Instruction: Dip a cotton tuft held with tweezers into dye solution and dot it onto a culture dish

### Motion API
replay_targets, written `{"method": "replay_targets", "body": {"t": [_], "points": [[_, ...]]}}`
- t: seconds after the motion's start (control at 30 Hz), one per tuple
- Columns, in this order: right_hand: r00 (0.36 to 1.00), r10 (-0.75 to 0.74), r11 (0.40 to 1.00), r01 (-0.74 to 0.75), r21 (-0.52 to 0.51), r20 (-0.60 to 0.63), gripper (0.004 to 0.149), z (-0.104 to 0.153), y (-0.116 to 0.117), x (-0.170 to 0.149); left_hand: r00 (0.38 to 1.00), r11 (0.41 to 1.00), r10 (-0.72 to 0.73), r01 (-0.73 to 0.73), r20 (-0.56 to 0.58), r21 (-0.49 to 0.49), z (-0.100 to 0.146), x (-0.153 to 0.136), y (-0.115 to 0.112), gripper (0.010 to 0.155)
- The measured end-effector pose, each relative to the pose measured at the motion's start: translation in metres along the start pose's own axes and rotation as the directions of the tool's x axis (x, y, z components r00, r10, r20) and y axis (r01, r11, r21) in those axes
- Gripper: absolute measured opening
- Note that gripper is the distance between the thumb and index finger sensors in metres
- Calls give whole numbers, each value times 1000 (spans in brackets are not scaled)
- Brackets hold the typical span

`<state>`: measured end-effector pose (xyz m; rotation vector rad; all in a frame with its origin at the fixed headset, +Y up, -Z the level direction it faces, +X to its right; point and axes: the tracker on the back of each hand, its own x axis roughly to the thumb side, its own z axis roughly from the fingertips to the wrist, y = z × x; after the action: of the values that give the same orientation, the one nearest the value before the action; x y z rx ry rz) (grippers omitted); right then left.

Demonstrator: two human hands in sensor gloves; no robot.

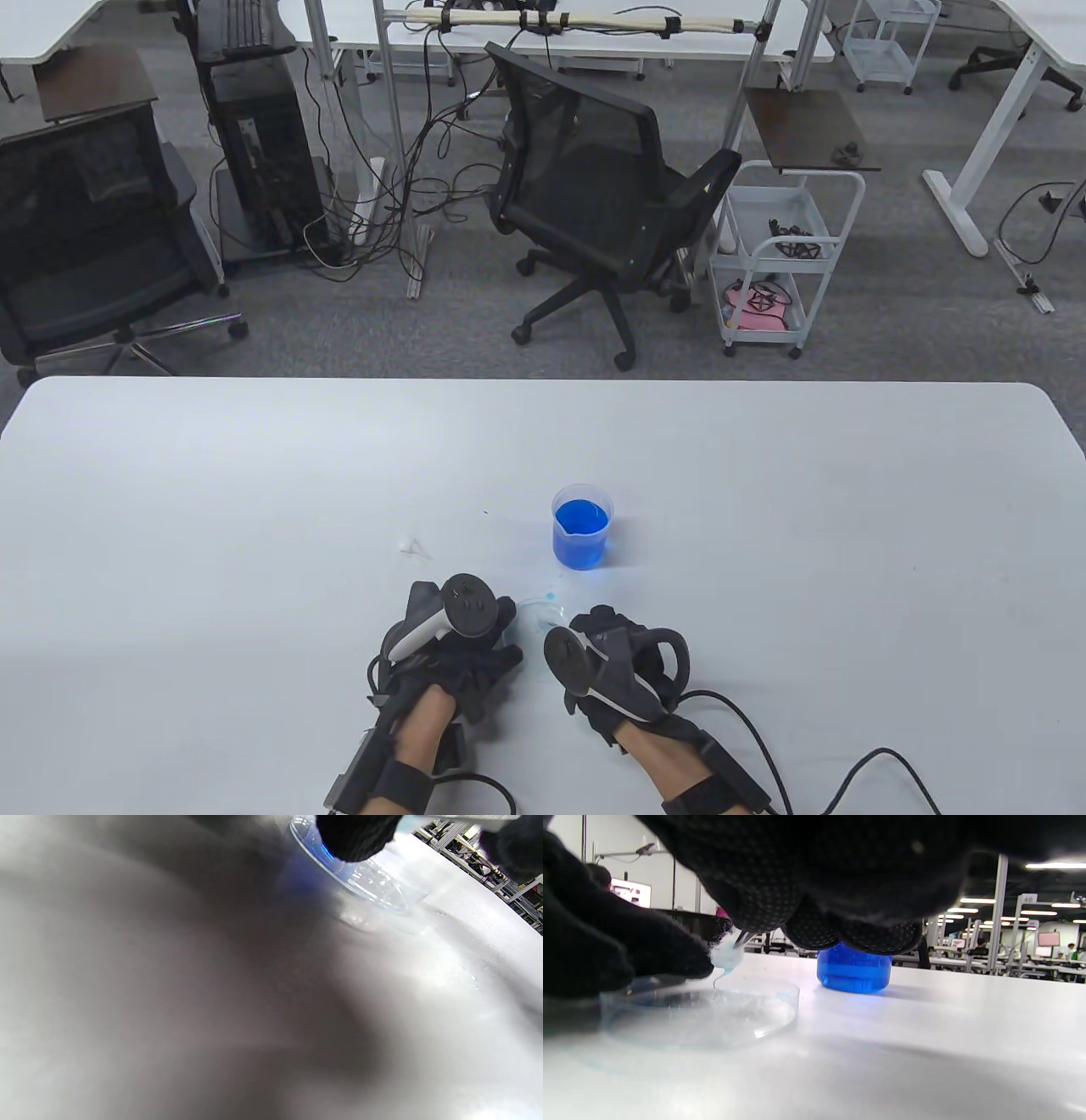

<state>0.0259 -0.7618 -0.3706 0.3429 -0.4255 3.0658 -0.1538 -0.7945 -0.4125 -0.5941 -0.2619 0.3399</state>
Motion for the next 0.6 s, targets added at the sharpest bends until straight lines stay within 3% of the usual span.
{"method": "replay_targets", "body": {"t": [0.23,0.6], "points": [[999,40,998,-41,37,17,41,-1,13,4,1000,1000,0,0,0,0,0,0,0,69],[998,-25,999,22,-40,-55,41,-5,-7,-12,1000,1000,-1,1,2,1,0,0,-1,69]]}}
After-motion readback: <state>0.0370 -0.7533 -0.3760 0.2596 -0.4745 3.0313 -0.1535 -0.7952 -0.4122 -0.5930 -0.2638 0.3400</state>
